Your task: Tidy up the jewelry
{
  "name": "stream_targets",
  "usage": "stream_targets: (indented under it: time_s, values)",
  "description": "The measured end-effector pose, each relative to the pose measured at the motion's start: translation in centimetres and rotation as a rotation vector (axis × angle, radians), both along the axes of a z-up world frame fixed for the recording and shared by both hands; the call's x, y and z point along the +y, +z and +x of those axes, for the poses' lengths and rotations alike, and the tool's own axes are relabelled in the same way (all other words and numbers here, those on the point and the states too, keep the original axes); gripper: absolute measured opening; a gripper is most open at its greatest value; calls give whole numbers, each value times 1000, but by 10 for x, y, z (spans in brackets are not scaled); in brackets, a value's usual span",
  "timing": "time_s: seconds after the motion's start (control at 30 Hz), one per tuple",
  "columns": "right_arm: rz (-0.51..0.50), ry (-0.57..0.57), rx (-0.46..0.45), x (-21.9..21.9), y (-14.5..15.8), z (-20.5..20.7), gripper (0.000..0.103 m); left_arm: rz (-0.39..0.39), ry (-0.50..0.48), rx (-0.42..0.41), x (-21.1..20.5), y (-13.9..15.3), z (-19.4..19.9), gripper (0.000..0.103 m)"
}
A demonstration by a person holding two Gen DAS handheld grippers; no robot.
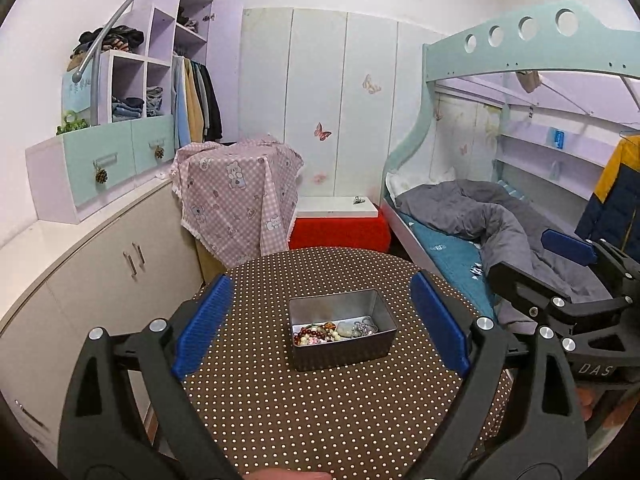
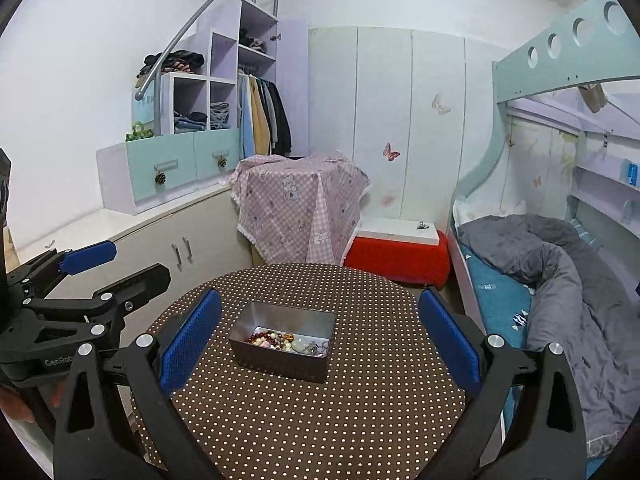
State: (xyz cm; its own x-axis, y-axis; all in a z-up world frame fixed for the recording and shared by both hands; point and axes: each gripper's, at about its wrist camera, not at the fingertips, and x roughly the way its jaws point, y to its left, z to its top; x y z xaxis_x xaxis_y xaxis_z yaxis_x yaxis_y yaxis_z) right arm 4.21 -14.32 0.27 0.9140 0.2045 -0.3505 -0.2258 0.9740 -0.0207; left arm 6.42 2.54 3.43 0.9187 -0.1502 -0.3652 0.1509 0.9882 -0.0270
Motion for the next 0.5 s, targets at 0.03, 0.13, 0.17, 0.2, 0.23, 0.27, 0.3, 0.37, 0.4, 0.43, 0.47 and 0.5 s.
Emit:
stream_targets:
  time_s: [0.03, 0.13, 0.17, 0.2, 0.23, 0.27, 0.3, 0.37, 0.4, 0.43, 0.47, 0.5]
  values:
    - [1, -2, -3, 0, -1, -2, 95, -1, -1, -2, 1, 0, -1, 90]
    - [8, -4, -7, -1, -1, -7, 95, -4, -5, -6, 1, 0, -5, 90]
    - [7, -4, -8, -1, -2, -8, 95, -4, -6, -5, 1, 0, -6, 90]
    - [5, -5, -9, 0, -2, -9, 95, -3, -5, -5, 1, 0, -6, 90]
    - [1, -6, -12, 0, -2, -11, 95, -3, -4, -7, 1, 0, -6, 90]
    - [-1, -7, -14, 1, -2, -12, 95, -2, -3, -7, 1, 0, -6, 90]
    - [-2, -9, -16, 1, -2, -12, 95, -2, -5, -7, 1, 0, -6, 90]
    - [-1, -10, -15, 0, -2, -14, 95, -4, -7, -6, 2, 0, -6, 90]
    - [-2, -10, -14, 1, -2, -14, 95, -4, -7, -7, 1, 0, -7, 90]
    - [-4, -11, -15, 1, -3, -14, 95, -2, -5, -9, 1, 0, -7, 90]
    - [-5, -11, -15, 1, -2, -15, 95, 0, -4, -10, 1, 0, -7, 90]
    - [-6, -12, -15, 2, -2, -15, 95, 1, -4, -11, 1, -1, -9, 90]
